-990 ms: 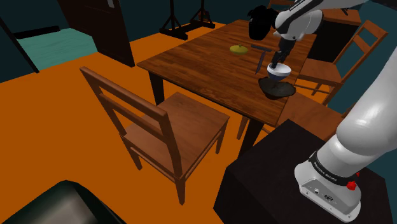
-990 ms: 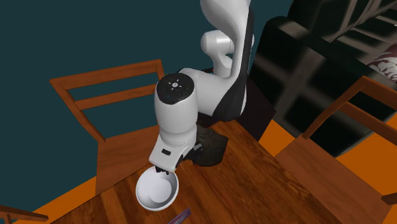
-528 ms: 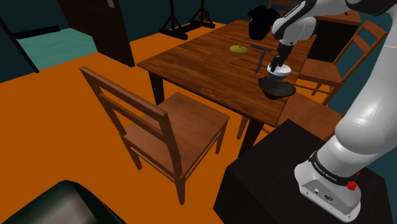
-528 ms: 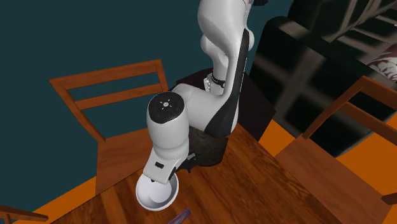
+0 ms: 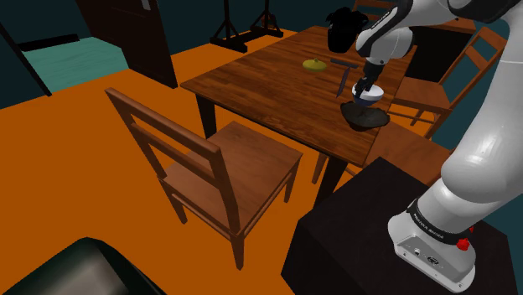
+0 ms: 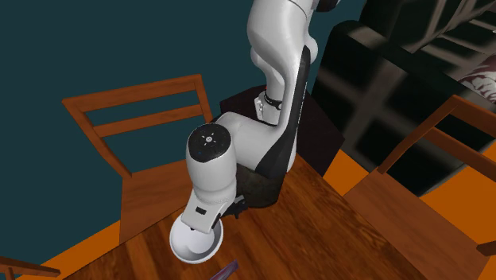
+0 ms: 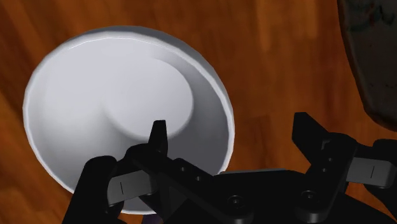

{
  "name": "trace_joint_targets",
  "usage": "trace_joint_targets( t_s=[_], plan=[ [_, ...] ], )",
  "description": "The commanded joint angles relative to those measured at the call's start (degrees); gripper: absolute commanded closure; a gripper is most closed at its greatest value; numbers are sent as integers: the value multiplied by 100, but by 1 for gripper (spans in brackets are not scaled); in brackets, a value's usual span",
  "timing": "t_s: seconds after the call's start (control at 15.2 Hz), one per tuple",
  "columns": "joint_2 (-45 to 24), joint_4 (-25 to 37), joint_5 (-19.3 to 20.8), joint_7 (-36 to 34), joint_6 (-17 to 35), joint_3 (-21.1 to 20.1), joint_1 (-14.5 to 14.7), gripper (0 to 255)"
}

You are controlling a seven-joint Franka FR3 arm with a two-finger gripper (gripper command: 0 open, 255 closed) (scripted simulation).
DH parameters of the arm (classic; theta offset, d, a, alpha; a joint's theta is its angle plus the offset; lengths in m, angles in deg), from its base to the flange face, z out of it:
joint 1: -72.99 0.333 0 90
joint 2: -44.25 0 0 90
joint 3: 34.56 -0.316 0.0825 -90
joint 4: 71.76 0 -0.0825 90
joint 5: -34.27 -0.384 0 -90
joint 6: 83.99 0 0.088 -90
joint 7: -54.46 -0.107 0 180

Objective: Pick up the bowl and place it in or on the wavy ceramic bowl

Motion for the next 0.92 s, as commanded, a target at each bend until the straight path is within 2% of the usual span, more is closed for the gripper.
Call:
trace_joint_targets(
  t_s=[0.0, 0.07, 0.13, 0.86],
  plan=[
    [-2, 1, -1, 1, 1, 0, 0, 0],
    [-1, 0, -1, 0, 1, 0, 0, 0],
    [-1, 0, -1, 0, 1, 0, 0, 255],
    [98, 36, 65, -41, -124, 32, 24, 255]
  ],
)
